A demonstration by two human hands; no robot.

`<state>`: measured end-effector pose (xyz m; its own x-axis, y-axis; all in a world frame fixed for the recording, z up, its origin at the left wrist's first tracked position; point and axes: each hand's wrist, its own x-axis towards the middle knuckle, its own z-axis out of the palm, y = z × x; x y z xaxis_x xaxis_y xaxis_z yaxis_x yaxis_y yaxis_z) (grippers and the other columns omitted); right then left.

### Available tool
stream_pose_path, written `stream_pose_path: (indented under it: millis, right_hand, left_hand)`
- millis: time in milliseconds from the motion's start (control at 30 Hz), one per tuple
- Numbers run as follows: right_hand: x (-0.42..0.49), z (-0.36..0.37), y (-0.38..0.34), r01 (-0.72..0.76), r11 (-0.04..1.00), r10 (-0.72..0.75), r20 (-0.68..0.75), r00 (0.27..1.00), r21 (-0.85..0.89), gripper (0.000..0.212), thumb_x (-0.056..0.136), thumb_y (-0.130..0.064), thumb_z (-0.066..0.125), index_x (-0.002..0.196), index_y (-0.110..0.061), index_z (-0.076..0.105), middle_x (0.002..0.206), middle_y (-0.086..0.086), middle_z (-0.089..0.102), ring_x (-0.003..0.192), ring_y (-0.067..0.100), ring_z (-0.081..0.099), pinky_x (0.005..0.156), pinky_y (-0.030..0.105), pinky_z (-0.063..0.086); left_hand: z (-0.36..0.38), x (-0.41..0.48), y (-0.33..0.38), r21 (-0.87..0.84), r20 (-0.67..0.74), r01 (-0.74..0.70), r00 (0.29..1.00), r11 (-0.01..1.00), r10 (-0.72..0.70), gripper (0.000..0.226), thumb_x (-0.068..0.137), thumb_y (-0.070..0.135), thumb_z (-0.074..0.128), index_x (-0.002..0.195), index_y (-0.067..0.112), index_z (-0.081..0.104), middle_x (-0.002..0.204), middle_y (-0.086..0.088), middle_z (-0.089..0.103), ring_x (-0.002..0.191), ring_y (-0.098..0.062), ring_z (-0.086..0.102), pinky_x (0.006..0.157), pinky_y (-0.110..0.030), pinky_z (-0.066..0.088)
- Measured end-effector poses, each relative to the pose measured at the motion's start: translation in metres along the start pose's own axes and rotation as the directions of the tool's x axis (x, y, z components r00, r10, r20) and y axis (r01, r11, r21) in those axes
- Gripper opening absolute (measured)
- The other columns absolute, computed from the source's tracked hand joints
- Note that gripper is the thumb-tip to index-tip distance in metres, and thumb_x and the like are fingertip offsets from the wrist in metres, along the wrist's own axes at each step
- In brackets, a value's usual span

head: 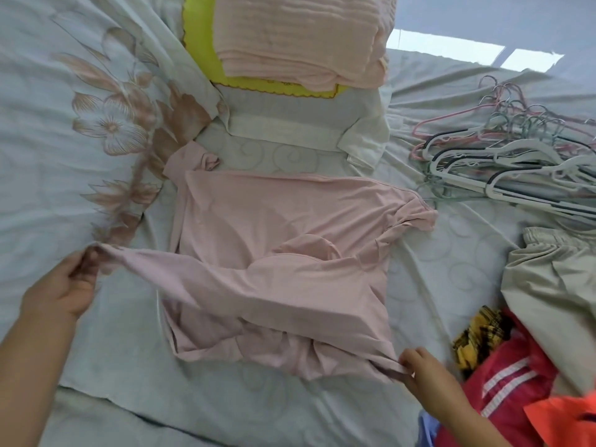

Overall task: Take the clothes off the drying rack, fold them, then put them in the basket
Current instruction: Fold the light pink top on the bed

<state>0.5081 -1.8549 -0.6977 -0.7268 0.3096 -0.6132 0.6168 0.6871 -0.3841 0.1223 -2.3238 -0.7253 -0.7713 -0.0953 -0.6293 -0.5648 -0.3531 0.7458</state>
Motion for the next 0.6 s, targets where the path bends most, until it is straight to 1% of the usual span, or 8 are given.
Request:
stream_pose_path:
  millis: [67,133,233,333,433,467,500,600]
  right_hand:
    - [0.010,0.000,-0.001,0.026,0.996,-0.024,0.023,0.999,-0.082,0.023,0.087,-0.057,0.047,0.085,-0.035,0.042,0.088,-0.011,0.041,0.079,0.013,0.045,0.068,0.029,0.039]
    - [0.009,-0.002,-0.002,0.098,0.984,-0.091,0.050,0.995,-0.146,0.031,0.084,-0.060,0.041,0.093,-0.031,0.046,0.089,-0.010,0.043,0.081,0.016,0.051,0.065,0.029,0.037]
    - [-0.001,0.012,0.006,0.219,0.913,-0.225,0.024,0.974,-0.343,0.061,0.049,-0.032,0.085,0.081,-0.025,0.034,0.068,-0.004,0.054,0.055,0.013,0.058,0.044,0.021,0.023]
    - [-0.010,0.025,0.007,0.197,0.950,-0.198,0.017,0.980,-0.242,0.063,0.042,-0.047,0.082,0.084,-0.029,0.038,0.067,-0.010,0.048,0.042,0.008,0.052,0.035,0.017,0.025]
    - [-0.004,0.020,-0.003,0.261,0.955,-0.287,-0.216,0.933,-0.142,0.040,0.079,-0.063,0.046,0.100,-0.028,0.048,0.093,-0.010,0.056,0.074,0.009,0.058,0.056,0.022,0.050]
    - [0.006,0.017,-0.011,0.262,0.956,-0.290,-0.287,0.913,-0.130,0.045,0.086,-0.063,0.037,0.106,-0.025,0.051,0.102,-0.004,0.059,0.087,0.010,0.056,0.066,0.024,0.053]
    - [0.016,0.012,-0.023,0.271,0.956,-0.293,-0.317,0.902,-0.112,0.051,0.089,-0.062,0.032,0.111,-0.022,0.054,0.112,0.000,0.060,0.097,0.012,0.053,0.075,0.027,0.053]
    - [0.056,-0.006,-0.046,0.185,0.964,-0.117,-0.315,0.942,0.192,0.058,0.091,-0.058,0.037,0.120,-0.012,0.057,0.128,0.003,0.050,0.113,0.012,0.047,0.094,0.028,0.044]
  left_hand:
    - [0.044,-0.038,0.024,-0.078,0.031,0.107,0.994,0.991,-0.104,0.013,0.079,0.009,0.064,0.081,0.021,0.062,0.079,0.013,0.063,0.082,0.007,0.063,0.075,-0.008,0.051]
    - [0.054,-0.056,0.027,0.043,-0.139,-0.013,0.990,0.999,0.019,0.015,0.089,0.008,0.055,0.081,0.020,0.060,0.081,0.009,0.066,0.087,0.002,0.064,0.063,-0.010,0.052]
    - [0.076,-0.080,0.014,0.330,-0.230,-0.060,0.963,0.942,0.142,0.014,0.091,0.004,0.052,0.079,0.011,0.055,0.063,-0.001,0.064,0.051,0.002,0.061,0.046,-0.012,0.049]
    - [0.143,-0.130,-0.039,0.744,0.248,-0.386,0.917,0.545,0.311,0.013,0.091,0.002,0.053,0.100,0.003,0.062,0.085,-0.009,0.063,0.061,0.010,0.059,0.061,-0.003,0.045]
    - [0.190,-0.163,-0.104,0.639,0.768,-0.769,0.638,-0.009,0.064,0.046,0.093,0.047,0.037,0.120,0.017,0.059,0.121,-0.006,0.062,0.112,-0.009,0.050,0.098,-0.021,0.035]
    - [0.201,-0.169,-0.122,0.539,0.827,-0.816,0.560,-0.210,-0.050,0.069,0.087,0.067,0.015,0.132,0.026,0.049,0.141,-0.002,0.047,0.131,-0.015,0.035,0.107,-0.035,0.029]
    - [0.208,-0.174,-0.134,0.509,0.771,-0.789,0.596,-0.345,-0.226,0.091,0.072,0.079,-0.007,0.142,0.035,0.033,0.155,0.005,0.021,0.143,-0.017,0.014,0.112,-0.046,0.014]
    - [0.197,-0.176,-0.168,0.541,0.568,-0.733,0.680,-0.412,-0.464,0.123,0.036,0.084,-0.035,0.146,0.045,0.004,0.149,0.015,-0.024,0.142,-0.019,-0.023,0.108,-0.054,-0.016]
